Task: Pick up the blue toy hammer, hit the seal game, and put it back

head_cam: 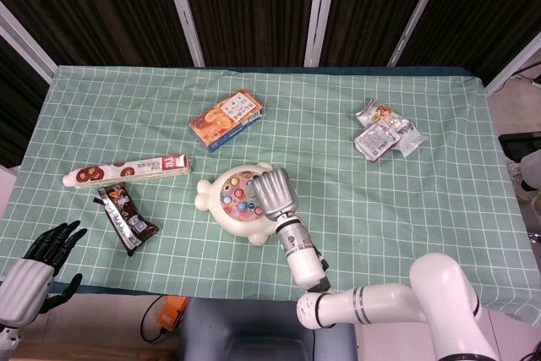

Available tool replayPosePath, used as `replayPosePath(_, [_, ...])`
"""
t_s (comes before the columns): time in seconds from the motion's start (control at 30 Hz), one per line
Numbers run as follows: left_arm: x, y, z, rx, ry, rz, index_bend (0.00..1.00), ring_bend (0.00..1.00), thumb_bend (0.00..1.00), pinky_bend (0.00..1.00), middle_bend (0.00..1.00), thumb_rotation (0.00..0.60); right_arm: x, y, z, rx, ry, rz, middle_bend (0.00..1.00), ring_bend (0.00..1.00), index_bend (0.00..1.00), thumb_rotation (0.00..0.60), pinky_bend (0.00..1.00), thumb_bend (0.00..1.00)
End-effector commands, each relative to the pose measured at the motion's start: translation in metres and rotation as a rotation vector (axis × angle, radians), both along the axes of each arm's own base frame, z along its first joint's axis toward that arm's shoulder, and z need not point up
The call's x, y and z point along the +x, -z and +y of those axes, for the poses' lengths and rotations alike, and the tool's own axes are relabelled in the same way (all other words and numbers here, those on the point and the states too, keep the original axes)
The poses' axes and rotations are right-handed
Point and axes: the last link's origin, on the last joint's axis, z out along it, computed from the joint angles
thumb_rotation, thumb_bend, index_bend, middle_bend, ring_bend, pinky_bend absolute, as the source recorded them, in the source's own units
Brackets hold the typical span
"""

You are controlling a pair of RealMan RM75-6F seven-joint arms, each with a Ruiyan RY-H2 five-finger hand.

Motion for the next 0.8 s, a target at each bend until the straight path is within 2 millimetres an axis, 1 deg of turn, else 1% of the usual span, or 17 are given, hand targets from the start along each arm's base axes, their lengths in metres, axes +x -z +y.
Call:
replayPosePath(0.03, [0.0,0.0,0.0,0.0,0.001,0.001,0.0,0.02,0.41,0.13,0.02,0.6,0.0,-0.007,-0.002,-0.019,0.001,-0.015,0.71,0.75,1.0,0.6,0.8,0.58])
replayPosePath(0.2, [0.001,0.001,0.0,-0.002,0.001,0.004,0.0,0.02,0.41,0.13,0.02,0.6,-0.004,-0.017,-0.006,-0.042,0.013,-0.018,0.71,0.75,1.0,0.6,0.8,0.57])
replayPosePath(0.4, [0.001,0.002,0.0,-0.003,0.0,0.006,0.0,0.02,0.41,0.13,0.02,0.6,-0.009,-0.019,-0.01,-0.045,0.025,-0.014,0.71,0.75,1.0,0.6,0.8,0.57])
replayPosePath(0.57, [0.0,0.002,0.001,-0.002,-0.003,0.004,0.0,0.02,0.41,0.13,0.02,0.6,-0.019,-0.01,-0.014,-0.033,0.037,0.015,0.71,0.75,1.0,0.6,0.8,0.57])
replayPosePath(0.8, [0.0,0.001,0.001,-0.001,-0.003,0.001,0.0,0.02,0.41,0.13,0.02,0.6,-0.025,-0.003,-0.016,-0.028,0.048,0.036,0.71,0.75,1.0,0.6,0.8,0.58])
